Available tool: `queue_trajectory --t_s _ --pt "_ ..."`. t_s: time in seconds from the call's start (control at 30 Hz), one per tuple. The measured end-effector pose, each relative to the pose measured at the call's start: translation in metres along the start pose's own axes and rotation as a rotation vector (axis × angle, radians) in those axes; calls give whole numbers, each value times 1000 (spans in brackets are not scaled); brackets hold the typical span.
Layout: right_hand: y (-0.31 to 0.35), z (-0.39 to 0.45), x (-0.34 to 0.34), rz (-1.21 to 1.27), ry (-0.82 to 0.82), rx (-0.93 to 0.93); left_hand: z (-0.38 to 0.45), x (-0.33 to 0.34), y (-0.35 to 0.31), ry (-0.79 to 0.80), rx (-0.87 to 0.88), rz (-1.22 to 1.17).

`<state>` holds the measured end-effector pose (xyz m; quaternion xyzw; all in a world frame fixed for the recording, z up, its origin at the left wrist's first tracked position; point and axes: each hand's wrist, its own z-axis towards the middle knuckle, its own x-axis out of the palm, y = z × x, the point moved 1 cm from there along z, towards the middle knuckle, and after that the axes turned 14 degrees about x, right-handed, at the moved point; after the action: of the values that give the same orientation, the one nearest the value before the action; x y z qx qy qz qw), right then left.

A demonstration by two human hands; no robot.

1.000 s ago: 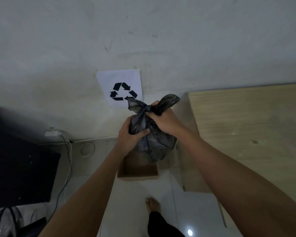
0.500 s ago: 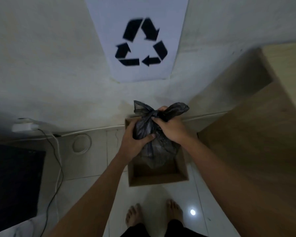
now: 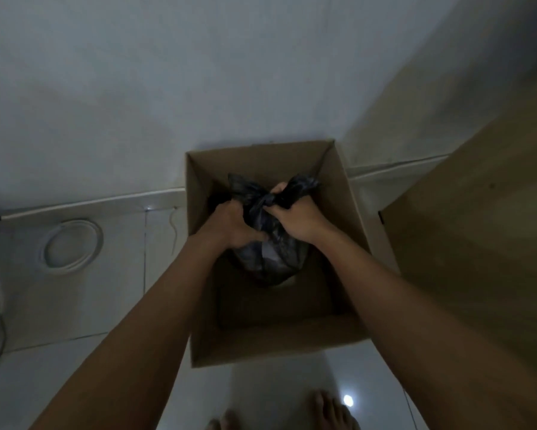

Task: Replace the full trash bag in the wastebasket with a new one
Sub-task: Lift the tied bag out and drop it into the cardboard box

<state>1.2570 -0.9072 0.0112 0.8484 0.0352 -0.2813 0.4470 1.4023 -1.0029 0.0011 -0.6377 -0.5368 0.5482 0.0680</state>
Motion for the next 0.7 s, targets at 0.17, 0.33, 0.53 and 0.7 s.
queue_trajectory --t_s 0.17,0.33,0.53,0.7 --pt "-22 32 17 -219 125 -31 31 13 16 255 -74 192" --pt "-26 59 24 -338 112 -62 46 21 11 273 -10 320" --pt "-45 59 39 -444 84 -55 26 29 19 263 -42 400" --pt "-54 54 37 -359 74 -10 25 22 10 229 -33 413"
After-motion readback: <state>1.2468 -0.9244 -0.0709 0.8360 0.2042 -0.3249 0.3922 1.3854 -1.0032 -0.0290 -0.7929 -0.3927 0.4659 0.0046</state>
